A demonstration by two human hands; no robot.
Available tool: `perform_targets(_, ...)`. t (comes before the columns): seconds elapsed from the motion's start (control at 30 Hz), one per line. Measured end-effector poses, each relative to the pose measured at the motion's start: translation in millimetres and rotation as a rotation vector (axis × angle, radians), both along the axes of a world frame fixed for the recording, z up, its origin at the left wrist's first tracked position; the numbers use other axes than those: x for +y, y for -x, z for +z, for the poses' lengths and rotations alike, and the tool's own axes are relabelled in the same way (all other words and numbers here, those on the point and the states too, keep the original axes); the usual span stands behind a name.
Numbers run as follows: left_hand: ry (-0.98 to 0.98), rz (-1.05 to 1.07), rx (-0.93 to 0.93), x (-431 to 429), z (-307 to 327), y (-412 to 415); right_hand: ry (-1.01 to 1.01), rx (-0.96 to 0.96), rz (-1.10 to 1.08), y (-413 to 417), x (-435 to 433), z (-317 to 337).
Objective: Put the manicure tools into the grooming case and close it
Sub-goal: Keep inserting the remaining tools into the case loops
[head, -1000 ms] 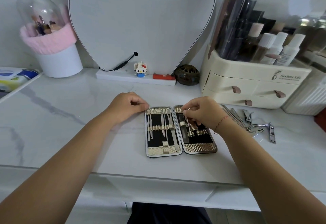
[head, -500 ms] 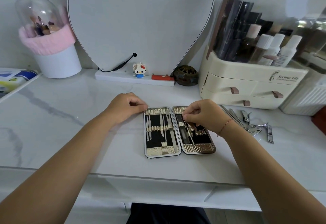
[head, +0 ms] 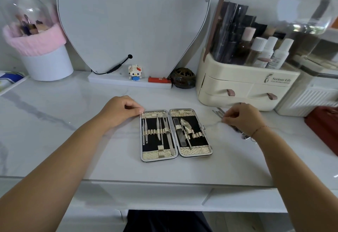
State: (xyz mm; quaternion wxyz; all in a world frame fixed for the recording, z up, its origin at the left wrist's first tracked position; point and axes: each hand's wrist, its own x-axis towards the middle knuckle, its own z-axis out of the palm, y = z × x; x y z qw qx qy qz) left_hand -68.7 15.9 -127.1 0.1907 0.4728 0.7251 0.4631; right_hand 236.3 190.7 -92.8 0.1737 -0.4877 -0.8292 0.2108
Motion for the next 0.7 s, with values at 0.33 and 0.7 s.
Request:
perform_targets(0.33,0.003,0.001,-0.009,0,-1,0,0.093,-0.165,-0.039,10,2,7)
perform_targets(0.7,0.001,-0.010,-0.011,0,-1,3,0.081,0.008,0.059,7,14,4)
